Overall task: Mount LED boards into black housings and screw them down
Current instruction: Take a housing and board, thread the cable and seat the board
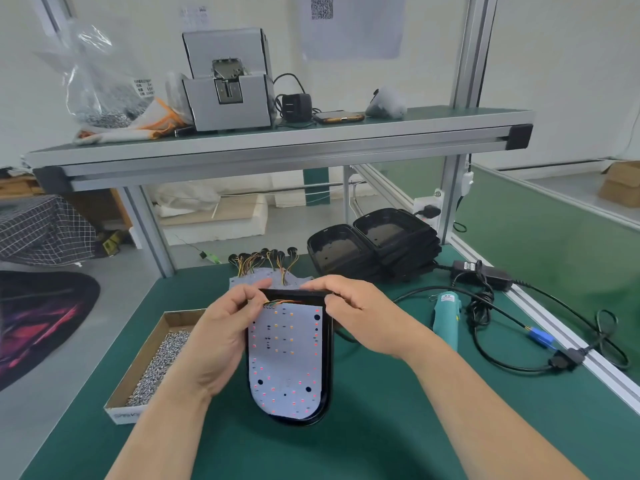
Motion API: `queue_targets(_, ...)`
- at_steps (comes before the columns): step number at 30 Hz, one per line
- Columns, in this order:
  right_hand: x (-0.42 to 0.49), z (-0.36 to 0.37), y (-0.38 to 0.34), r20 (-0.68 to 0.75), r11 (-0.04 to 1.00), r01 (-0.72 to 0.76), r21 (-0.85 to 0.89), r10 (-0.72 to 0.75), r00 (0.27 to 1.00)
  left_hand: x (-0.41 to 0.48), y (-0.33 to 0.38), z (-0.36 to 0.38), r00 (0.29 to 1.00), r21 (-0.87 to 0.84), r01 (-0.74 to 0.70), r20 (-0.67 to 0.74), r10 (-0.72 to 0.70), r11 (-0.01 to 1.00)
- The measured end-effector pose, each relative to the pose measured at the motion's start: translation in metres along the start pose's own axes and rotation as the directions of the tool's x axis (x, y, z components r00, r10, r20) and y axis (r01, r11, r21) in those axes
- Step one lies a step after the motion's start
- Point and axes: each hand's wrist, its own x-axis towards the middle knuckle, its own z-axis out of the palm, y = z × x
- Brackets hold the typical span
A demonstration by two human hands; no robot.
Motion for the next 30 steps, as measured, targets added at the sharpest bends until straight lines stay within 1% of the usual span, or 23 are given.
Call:
queue_targets(3,0.000,0.003,0.000,0.011,1.000,-0.014,0.019,0.013,1.000,0.004,-0.001,-0.001,0.996,0.162,-0.020,-0.082,0.034,0.987)
queue_targets(5,0.001,0.003,0.000,0.014,0.999,0.000,0.036,-0.001,1.000,0.004,-0.002,-0.002,0.992,0.209,-0.025,-0.119,0.051,0.978)
queue_targets(6,0.001,0.003,0.000,0.016,0.999,0.004,0.045,-0.004,1.000,0.003,-0.003,-0.003,0.992,0.193,-0.011,-0.120,0.035,0.981)
queue_targets(8,0.003,0.005,0.000,-0.011,0.999,0.016,0.034,-0.016,1.000,0.001,-0.003,-0.005,0.995,0.083,0.057,-0.083,-0.050,0.995)
queue_targets(11,0.007,0.015,0.003,-0.154,0.995,0.076,-0.071,-0.086,0.984,-0.004,0.000,-0.003,0.988,-0.066,0.152,0.002,-0.152,0.986)
queue_targets(14,0.010,0.021,0.006,-0.266,0.983,0.122,-0.138,-0.155,0.951,-0.005,-0.005,0.002,0.984,-0.165,0.180,0.024,-0.178,0.970)
queue_targets(17,0.009,0.023,0.009,-0.292,0.973,0.144,-0.181,-0.193,0.937,-0.007,-0.009,0.007,0.982,-0.221,0.189,0.064,-0.179,0.957)
queue_targets(19,0.008,0.024,0.010,-0.276,0.967,0.124,-0.222,-0.184,0.943,-0.009,-0.009,0.008,0.979,-0.232,0.200,0.081,-0.186,0.952)
queue_targets(22,0.007,0.021,0.010,-0.258,0.927,0.059,-0.370,-0.163,0.952,-0.012,-0.011,0.010,0.972,-0.225,0.232,0.077,-0.221,0.946)
queue_targets(23,0.007,0.019,0.010,-0.246,0.919,0.042,-0.391,-0.148,0.958,-0.012,-0.011,0.011,0.971,-0.213,0.237,0.078,-0.225,0.948)
queue_targets(27,0.008,0.018,0.009,-0.242,0.943,0.072,-0.324,-0.156,0.958,-0.014,-0.006,0.014,0.973,-0.143,0.225,0.093,-0.214,0.964)
queue_targets(30,0.010,0.012,0.009,-0.209,0.930,0.100,-0.354,-0.183,0.961,-0.017,-0.001,0.017,0.976,-0.087,0.203,0.094,-0.195,0.975)
